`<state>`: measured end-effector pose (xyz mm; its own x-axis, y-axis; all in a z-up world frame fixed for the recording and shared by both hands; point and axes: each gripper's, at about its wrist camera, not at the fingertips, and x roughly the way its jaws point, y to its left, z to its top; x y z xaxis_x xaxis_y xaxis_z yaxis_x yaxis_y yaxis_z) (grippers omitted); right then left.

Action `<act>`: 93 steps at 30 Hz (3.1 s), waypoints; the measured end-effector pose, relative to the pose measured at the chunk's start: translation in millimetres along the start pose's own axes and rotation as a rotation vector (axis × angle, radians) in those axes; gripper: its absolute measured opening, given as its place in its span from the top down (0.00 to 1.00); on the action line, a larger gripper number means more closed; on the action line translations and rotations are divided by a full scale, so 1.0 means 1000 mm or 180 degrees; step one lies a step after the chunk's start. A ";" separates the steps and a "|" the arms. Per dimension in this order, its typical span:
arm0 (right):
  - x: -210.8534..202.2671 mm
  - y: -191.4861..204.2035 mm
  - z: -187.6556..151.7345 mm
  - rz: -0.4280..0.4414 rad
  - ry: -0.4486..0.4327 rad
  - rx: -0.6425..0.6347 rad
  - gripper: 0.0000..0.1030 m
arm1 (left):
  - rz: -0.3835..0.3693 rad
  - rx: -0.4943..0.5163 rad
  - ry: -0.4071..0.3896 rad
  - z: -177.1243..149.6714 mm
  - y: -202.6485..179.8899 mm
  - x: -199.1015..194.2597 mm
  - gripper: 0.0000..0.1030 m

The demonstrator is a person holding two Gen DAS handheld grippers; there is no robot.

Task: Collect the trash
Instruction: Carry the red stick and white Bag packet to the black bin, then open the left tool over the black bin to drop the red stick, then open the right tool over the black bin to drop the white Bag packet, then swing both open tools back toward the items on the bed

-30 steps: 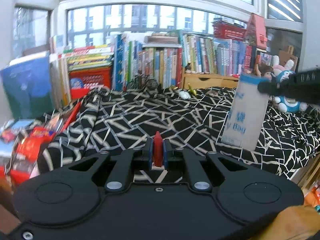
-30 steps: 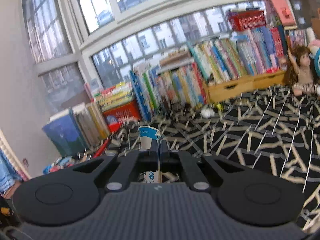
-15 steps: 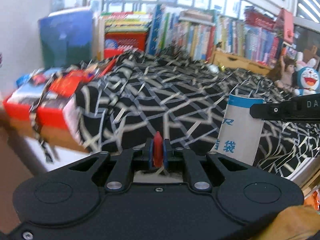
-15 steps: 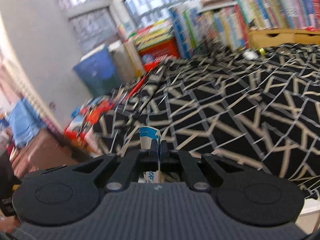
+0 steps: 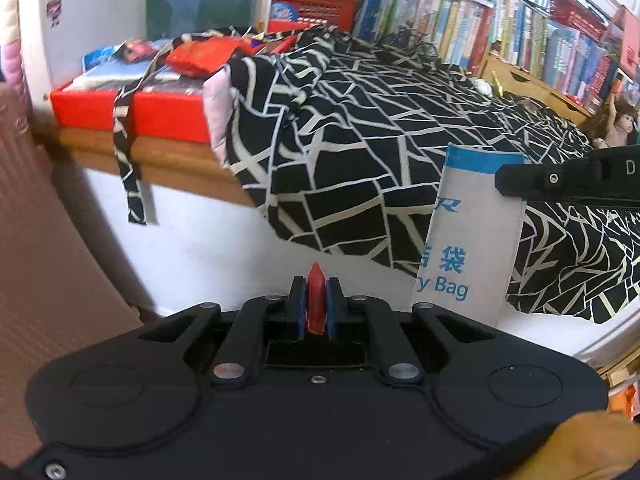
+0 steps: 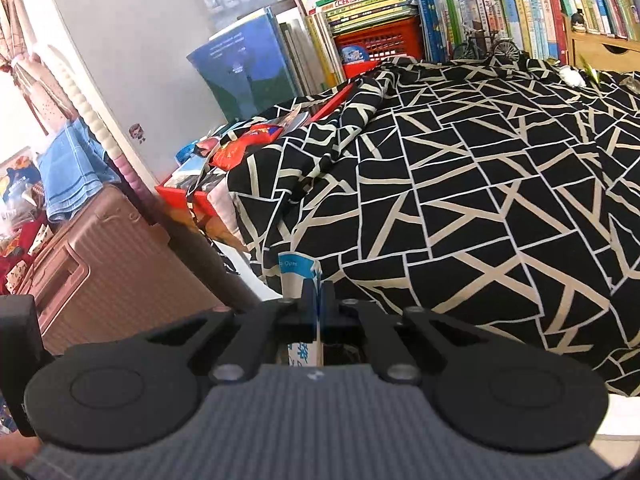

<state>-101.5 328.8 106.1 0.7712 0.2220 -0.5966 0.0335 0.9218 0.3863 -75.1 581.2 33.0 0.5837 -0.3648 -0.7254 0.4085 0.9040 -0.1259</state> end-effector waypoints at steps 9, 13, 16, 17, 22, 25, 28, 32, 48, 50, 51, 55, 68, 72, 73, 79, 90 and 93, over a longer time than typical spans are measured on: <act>0.006 0.006 0.008 0.0032 0.0036 -0.0105 0.96 | -0.0061 -0.0199 0.0034 0.009 0.005 0.006 0.76; 0.008 0.006 0.011 0.0049 0.0047 -0.0132 0.96 | -0.0005 -0.0161 0.0024 0.011 0.003 0.006 0.67; 0.011 0.008 0.014 0.0066 0.0053 -0.0154 0.96 | 0.0026 -0.0176 0.0032 0.010 0.005 0.006 0.65; 0.013 0.009 0.015 0.0076 0.0056 -0.0162 0.96 | 0.0048 -0.0207 0.0036 0.009 0.006 0.005 0.64; 0.020 0.014 0.017 0.0144 0.0090 -0.0199 0.96 | 0.0111 -0.0439 0.0043 0.005 0.017 0.002 0.64; 0.026 0.019 0.018 0.0190 0.0112 -0.0250 0.96 | 0.0164 -0.0428 0.0031 0.004 0.021 -0.001 0.64; 0.033 0.026 0.019 0.0242 0.0123 -0.0295 0.96 | 0.0228 -0.0451 -0.0003 0.004 0.026 -0.007 0.64; 0.040 0.033 0.020 0.0299 0.0161 -0.0339 0.96 | 0.0340 -0.0479 -0.0045 0.004 0.032 -0.015 0.64; 0.049 0.053 0.020 0.0114 0.0265 -0.0799 0.28 | 0.0497 -0.0473 -0.0076 0.006 0.035 -0.025 0.60; 0.049 0.052 0.020 0.0112 0.0277 -0.0784 0.28 | 0.0478 -0.0443 -0.0066 0.006 0.033 -0.025 0.59; 0.048 0.051 0.020 0.0114 0.0285 -0.0778 0.28 | 0.0480 -0.0420 -0.0056 0.007 0.032 -0.024 0.59; 0.047 0.048 0.020 0.0067 0.0299 -0.0757 0.28 | 0.0446 -0.0339 -0.0041 0.010 0.026 -0.023 0.59; 0.000 0.033 0.048 -0.0111 0.0081 -0.0556 0.13 | 0.0108 0.0193 -0.0051 0.048 -0.006 -0.040 0.53; -0.030 0.017 0.071 -0.0148 -0.0092 -0.0324 0.08 | -0.0092 0.0452 -0.0155 0.073 -0.028 -0.054 0.53; -0.039 0.011 0.077 -0.0169 -0.0138 -0.0260 0.05 | -0.0138 0.0475 -0.0165 0.080 -0.034 -0.057 0.53; -0.096 -0.017 0.124 -0.0227 -0.0479 -0.0002 0.00 | -0.0394 0.0785 -0.0250 0.135 -0.068 -0.081 0.53; -0.177 -0.059 0.221 -0.0221 -0.0969 0.0147 0.00 | -0.0793 0.1292 -0.0599 0.252 -0.153 -0.100 0.52; -0.193 -0.075 0.249 -0.0287 -0.1102 0.0233 0.00 | -0.0748 0.1615 -0.0769 0.280 -0.187 -0.098 0.51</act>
<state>-95.2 137.8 367.4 0.9322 0.0084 -0.3619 0.1471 0.9047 0.3999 -11.8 385.5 317.1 0.5558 -0.6356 -0.5358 0.7944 0.5959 0.1173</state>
